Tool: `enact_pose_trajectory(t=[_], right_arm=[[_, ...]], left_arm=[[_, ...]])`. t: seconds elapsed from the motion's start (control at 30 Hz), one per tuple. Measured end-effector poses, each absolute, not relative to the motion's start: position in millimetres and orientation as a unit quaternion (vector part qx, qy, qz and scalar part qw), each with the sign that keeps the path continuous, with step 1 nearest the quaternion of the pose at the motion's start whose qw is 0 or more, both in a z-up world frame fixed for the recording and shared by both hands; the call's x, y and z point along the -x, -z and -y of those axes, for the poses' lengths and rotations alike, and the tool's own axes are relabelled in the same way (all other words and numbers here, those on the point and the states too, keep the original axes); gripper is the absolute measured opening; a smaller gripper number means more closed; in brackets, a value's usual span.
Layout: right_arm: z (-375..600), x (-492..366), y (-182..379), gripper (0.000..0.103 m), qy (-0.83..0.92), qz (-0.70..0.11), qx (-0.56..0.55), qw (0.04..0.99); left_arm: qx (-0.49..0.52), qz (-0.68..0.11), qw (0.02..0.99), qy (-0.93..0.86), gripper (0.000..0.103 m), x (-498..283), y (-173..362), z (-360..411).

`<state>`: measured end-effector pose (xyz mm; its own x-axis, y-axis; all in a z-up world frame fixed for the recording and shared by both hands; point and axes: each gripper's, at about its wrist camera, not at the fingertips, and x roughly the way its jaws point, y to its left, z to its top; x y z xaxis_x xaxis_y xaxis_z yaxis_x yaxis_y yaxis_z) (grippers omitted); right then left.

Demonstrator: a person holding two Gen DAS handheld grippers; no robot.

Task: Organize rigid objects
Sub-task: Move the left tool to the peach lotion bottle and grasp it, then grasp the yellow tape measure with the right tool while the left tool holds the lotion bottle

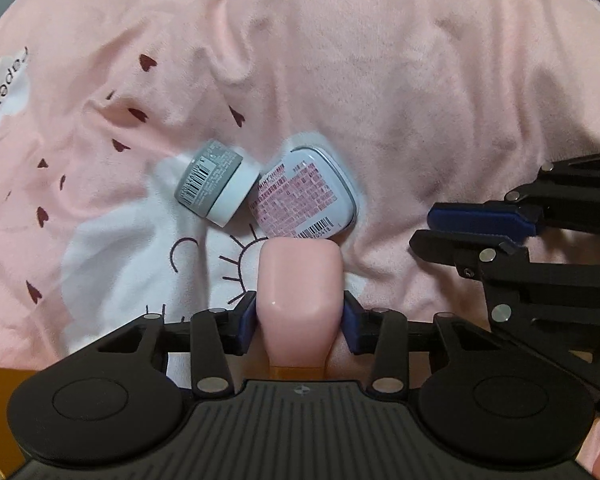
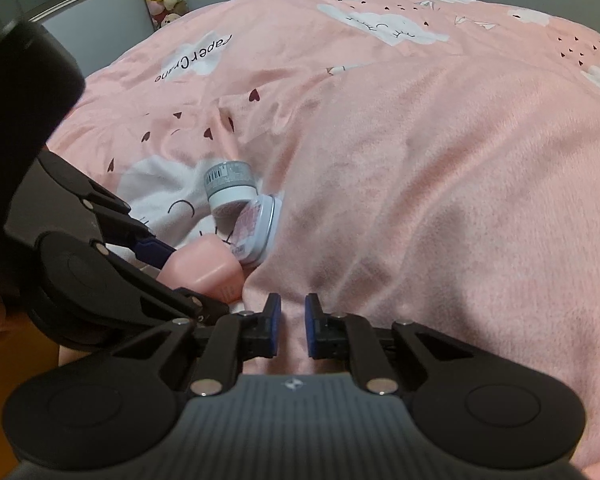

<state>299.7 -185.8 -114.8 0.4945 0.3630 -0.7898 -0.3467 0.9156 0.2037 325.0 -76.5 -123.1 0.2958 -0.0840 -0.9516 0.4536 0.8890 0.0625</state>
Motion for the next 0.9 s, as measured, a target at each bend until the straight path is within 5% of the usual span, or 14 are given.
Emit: enact_pose_trajectory(t=[0.23,0.53,0.7,0.9], right_arm=[[189.2,-287.2,105.7,0.012,-0.219,-0.456,-0.012,0.862],[186.7,-241.5,91.5,0.035,-0.243,-0.451,0.032,0.858],[181.6,-219.1,97.4,0.056,-0.248,-0.461,0.069,0.849],[172.9,-214.4,116.2,0.061,-0.239,-0.472,0.123,0.84]], left_arm=[[-0.133,-0.53,0.818,0.178,0.047,-296.7,89.4,62.7],[-0.11,-0.482,0.847,0.197,0.047,-254.5,38.7,60.9],[-0.095,-0.461,0.859,0.202,0.047,-235.1,16.8,59.4],[-0.094,-0.451,0.864,0.201,0.048,-216.1,-5.2,48.5]])
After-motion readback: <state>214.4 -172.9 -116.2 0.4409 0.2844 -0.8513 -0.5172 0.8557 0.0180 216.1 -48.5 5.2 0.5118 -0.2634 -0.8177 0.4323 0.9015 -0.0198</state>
